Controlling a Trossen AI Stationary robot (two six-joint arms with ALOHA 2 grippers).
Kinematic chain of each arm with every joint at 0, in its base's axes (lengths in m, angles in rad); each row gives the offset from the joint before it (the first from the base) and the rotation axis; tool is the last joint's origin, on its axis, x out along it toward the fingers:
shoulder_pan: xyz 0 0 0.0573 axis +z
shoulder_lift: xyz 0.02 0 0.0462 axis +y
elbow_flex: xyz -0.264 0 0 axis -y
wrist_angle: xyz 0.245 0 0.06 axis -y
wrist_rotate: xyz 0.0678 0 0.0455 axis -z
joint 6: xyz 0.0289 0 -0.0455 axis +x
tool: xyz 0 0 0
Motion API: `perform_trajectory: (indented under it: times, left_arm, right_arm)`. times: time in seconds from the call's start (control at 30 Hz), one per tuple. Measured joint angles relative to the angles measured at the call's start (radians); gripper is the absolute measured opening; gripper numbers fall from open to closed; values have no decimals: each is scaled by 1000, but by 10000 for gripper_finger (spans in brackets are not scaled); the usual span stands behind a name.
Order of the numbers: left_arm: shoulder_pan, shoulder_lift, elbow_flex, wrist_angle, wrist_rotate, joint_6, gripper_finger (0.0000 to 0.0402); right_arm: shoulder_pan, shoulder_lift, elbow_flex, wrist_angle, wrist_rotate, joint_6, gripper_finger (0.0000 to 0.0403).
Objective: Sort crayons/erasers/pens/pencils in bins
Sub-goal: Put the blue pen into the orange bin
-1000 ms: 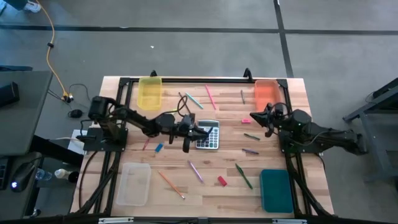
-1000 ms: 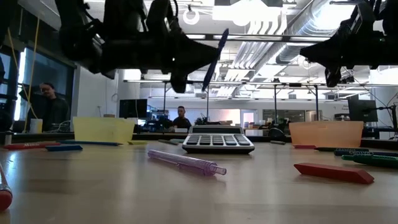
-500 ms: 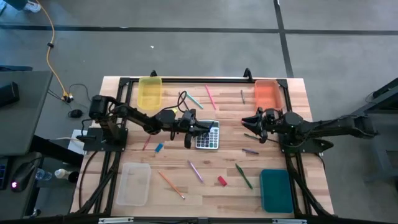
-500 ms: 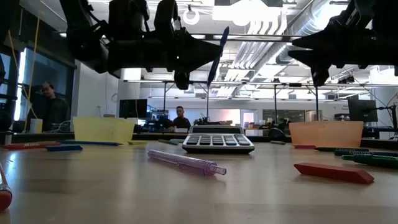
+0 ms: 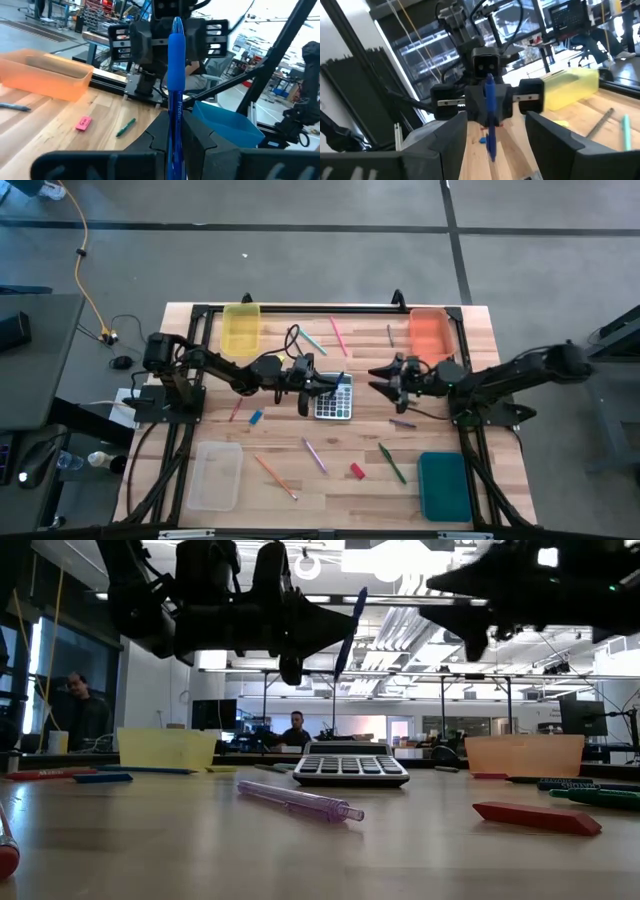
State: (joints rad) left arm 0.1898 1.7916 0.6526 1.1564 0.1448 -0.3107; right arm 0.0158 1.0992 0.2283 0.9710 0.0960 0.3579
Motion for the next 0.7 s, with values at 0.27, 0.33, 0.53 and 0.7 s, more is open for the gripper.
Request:
perform_trajectory:
  times: [0.27,0.33,0.53,0.7]
  left_arm:
    - [0,0,0,0,0,0,17]
    - [-1,0,0,0,-1,-1,17]
    - [-16,0,0,0,-3,0,17]
    - [-24,0,0,0,-3,4,17]
  right_arm:
    - [19,217,155,-1,-4,-8,196]
    - [19,259,192,-2,-23,-12,196]
    - [19,362,305,-1,-26,-27,196]
    - [19,428,367,-2,-22,-42,187]
